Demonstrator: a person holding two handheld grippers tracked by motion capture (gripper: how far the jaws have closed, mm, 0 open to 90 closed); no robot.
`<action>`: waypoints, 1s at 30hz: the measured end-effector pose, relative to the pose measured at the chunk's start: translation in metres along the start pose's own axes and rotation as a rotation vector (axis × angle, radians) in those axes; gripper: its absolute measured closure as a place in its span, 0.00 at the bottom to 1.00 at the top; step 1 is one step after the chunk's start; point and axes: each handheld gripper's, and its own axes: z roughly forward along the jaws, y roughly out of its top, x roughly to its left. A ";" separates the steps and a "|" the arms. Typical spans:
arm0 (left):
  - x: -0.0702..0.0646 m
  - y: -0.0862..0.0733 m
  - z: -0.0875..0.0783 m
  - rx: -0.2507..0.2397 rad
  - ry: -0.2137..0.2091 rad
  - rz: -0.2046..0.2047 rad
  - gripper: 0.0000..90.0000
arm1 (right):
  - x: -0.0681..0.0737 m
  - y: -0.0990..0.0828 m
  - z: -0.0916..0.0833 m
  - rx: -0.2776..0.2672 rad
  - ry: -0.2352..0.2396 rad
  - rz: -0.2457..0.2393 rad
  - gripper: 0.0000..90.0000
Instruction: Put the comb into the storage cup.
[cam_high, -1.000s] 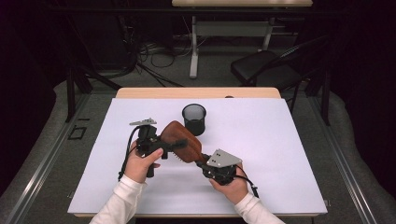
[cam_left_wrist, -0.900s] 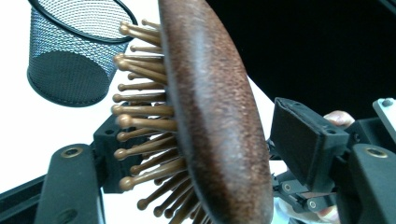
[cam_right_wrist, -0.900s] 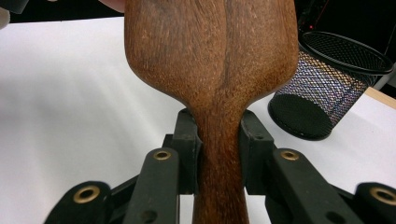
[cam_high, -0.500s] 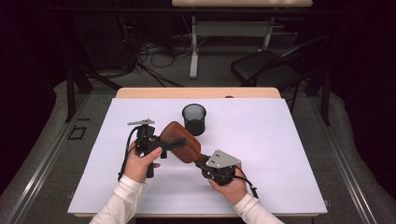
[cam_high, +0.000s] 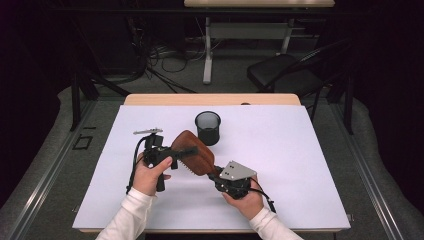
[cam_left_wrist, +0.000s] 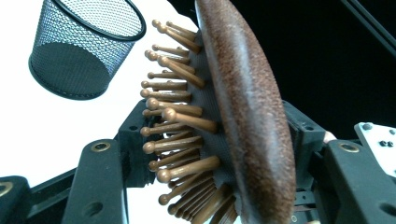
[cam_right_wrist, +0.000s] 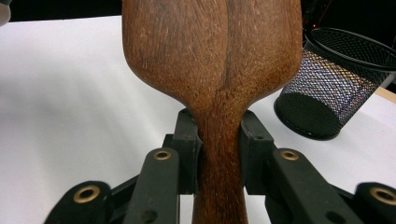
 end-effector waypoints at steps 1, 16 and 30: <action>0.000 0.000 0.000 -0.001 0.000 -0.002 0.46 | 0.000 0.000 0.000 -0.001 0.001 0.000 0.80; 0.000 0.003 -0.004 0.003 -0.016 -0.071 0.50 | 0.002 0.000 0.002 -0.008 0.007 0.003 0.80; -0.006 0.014 0.003 0.027 0.002 -0.091 0.50 | -0.005 0.002 -0.001 -0.014 0.005 0.030 0.80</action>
